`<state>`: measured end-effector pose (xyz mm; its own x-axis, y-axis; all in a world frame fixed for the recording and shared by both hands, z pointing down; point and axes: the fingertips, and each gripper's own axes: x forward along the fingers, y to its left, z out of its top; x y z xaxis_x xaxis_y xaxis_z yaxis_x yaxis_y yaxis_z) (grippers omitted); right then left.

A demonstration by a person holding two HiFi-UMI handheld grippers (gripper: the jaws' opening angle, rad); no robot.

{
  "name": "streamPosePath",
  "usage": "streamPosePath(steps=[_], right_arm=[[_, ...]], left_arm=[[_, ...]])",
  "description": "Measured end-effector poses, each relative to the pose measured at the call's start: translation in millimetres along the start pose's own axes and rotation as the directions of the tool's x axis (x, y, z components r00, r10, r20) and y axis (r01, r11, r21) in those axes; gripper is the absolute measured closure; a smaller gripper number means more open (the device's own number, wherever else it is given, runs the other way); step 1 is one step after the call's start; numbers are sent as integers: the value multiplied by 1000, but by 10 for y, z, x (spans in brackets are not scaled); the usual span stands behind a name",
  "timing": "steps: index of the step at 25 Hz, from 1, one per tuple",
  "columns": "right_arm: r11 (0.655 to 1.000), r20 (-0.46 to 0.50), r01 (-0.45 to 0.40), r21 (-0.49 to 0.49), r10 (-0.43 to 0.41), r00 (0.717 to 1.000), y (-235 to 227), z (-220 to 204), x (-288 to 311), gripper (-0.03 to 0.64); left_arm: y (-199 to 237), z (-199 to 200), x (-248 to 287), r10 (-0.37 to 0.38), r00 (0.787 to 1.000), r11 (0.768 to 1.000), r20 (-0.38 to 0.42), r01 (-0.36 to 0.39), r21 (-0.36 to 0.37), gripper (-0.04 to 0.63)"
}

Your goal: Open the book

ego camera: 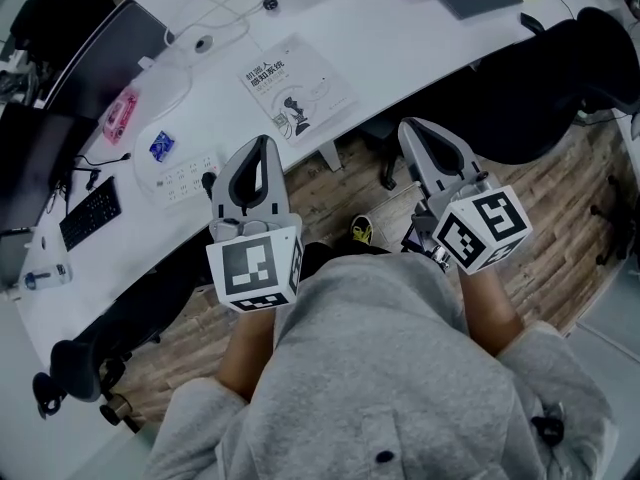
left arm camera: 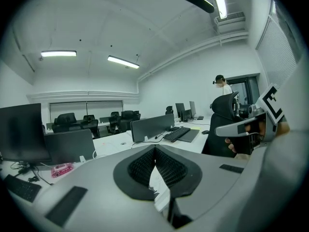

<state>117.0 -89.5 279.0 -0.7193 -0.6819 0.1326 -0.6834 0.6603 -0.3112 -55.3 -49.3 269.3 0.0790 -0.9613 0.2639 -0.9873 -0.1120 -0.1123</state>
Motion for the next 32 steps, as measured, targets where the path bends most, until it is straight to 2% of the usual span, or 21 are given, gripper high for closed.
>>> streamPosePath(steps=[20,32], right_arm=[[1000,19,-19,8,19,1000,-28,36,-11,589],[1000,10,-5,-2,5,1000,-114,64,214,589]], left_arm=[[-46,138,7,18,999,1000,35,-19,13,586],[117,138,181,24,999,1000,40,-24,2,586]])
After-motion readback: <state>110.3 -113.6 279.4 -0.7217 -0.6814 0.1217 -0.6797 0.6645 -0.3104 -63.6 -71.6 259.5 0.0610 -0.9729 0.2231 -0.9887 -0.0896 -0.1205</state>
